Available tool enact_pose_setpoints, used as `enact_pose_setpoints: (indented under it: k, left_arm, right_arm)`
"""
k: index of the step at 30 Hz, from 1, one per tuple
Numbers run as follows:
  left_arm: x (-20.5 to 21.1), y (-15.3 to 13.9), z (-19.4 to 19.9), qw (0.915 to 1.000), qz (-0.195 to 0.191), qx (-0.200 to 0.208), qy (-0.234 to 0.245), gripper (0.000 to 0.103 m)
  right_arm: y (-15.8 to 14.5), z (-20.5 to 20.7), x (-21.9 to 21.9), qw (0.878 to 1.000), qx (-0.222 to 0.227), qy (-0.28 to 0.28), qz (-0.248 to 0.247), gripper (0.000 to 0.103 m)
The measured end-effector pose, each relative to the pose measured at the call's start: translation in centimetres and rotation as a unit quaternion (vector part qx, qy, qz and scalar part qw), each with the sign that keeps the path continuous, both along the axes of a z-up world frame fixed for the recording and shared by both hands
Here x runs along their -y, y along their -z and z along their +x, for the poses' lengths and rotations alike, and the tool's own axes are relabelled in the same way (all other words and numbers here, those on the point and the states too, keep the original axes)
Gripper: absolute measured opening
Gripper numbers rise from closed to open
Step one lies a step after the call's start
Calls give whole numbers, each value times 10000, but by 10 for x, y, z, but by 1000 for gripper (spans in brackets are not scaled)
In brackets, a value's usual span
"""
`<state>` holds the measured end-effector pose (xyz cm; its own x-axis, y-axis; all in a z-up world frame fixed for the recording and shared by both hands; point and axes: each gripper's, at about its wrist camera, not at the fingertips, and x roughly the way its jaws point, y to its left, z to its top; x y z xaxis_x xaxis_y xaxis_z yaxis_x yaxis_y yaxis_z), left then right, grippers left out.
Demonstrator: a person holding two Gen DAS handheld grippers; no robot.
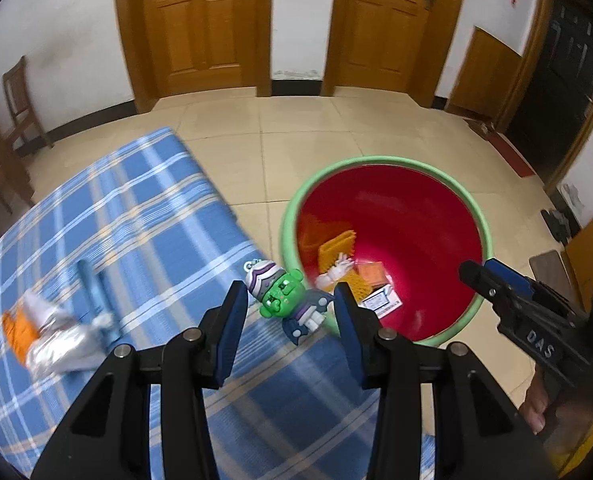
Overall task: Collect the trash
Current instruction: 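Open the right tool to drop the snack bag while the left tool drops the green toy, then move the left tool back over the table toward the orange and silver bags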
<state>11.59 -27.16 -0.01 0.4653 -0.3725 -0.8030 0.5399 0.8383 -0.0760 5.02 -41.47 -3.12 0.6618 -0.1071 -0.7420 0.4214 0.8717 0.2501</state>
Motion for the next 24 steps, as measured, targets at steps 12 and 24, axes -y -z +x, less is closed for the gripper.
enact_pose_setpoints:
  k: [12,24]
  left_arm:
    - [52,22,9,9991,110,-137,398,45]
    - [55,14,4,9989,92,41,455,61]
  right_arm:
    - [-2,-24,17,9991,81,401,57,53]
    - [-1,-30,21,9986,115,483,159,53]
